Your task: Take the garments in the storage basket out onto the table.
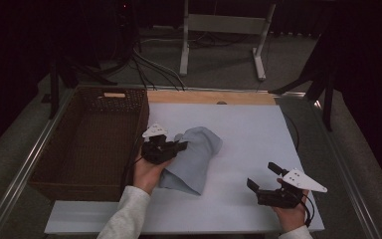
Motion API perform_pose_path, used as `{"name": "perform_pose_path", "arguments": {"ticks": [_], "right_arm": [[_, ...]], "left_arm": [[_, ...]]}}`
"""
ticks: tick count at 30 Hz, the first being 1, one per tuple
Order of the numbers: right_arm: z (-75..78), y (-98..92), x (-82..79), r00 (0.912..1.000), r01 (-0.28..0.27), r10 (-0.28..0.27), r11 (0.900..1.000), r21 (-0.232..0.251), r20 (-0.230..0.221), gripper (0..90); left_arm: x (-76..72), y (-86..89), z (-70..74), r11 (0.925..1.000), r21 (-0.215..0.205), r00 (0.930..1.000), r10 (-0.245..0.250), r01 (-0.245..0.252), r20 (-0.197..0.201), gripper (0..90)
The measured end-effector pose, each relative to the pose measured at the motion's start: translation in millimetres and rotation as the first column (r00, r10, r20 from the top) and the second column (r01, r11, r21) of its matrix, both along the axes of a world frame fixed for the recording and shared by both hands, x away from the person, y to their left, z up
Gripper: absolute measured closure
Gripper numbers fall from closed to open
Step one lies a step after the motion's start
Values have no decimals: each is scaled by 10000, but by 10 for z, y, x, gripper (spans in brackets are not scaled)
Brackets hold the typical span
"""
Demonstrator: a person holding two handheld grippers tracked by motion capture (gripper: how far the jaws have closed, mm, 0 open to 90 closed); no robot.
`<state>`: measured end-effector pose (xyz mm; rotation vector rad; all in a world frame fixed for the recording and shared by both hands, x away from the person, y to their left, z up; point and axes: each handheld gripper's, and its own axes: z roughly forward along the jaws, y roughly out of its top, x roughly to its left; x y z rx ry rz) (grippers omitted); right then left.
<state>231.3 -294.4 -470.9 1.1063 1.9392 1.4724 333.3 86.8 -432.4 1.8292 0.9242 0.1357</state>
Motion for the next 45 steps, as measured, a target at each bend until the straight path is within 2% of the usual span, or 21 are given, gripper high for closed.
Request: {"name": "perform_pose_path", "arguments": {"ticks": [3,6,7,8,16,19,22,28,31,36,40,45], "right_arm": [[0,1,0,10000,-2,2,10000,-4,-2,11],[0,3,-1,10000,-6,6,10000,-6,0,11],[0,3,-1,10000,-1,1,10000,-10,-1,12],[0,3,-1,10000,-2,2,10000,-10,-2,11],[-1,0,0,10000,1,-1,10000,-2,-4,11],[-1,3,-1,10000,-2,2,10000,-12,-18,11],[-1,4,-1,10000,-2,2,10000,-13,-19,11],[-1,5,-1,10000,-4,4,10000,-18,-20,11],[-2,5,-1,10000,-9,9,10000,-14,-22,11],[-3,8,-1,10000,-24,24,10000,-28,-27,11],[-3,8,0,10000,-21,21,10000,-10,-31,11],[-3,10,0,10000,-34,34,10000,-26,-25,11]], "left_arm": [[-13,-23,-29,9999,117,10000,-19,19,5,839],[-23,-41,-40,9998,193,10000,7,-7,24,755],[-26,-51,-50,9998,180,10000,-37,36,39,755],[-21,-52,-67,9999,-27,9999,-98,97,-71,714],[-34,-61,-95,9997,162,9997,208,-206,-121,434],[-58,-68,-81,9989,345,9995,321,-322,44,349],[-82,-81,-65,9968,591,9983,524,-539,270,208],[-116,-52,-28,9977,420,9970,514,-539,583,97],[-126,-33,-17,9979,304,9959,557,-580,719,1],[-161,-14,15,9984,106,9933,551,-564,1013,1],[-192,-14,37,9979,323,9922,523,-563,1128,1],[-232,14,74,9973,361,9906,595,-644,1230,1]]}}
